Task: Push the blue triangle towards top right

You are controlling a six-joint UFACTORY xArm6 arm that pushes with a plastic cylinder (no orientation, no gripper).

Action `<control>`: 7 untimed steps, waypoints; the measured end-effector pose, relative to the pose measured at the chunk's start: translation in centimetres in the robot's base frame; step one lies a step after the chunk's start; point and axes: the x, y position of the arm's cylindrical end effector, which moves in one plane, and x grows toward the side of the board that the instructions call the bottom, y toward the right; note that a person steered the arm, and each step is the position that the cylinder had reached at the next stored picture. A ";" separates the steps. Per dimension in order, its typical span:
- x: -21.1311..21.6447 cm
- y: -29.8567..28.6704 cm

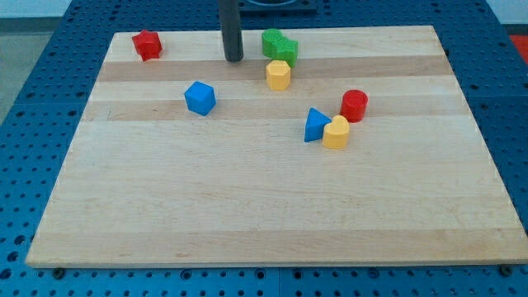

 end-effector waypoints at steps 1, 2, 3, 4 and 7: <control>2.4 -0.3; 5.4 0.4; 9.2 1.2; 13.0 2.7; 20.2 10.7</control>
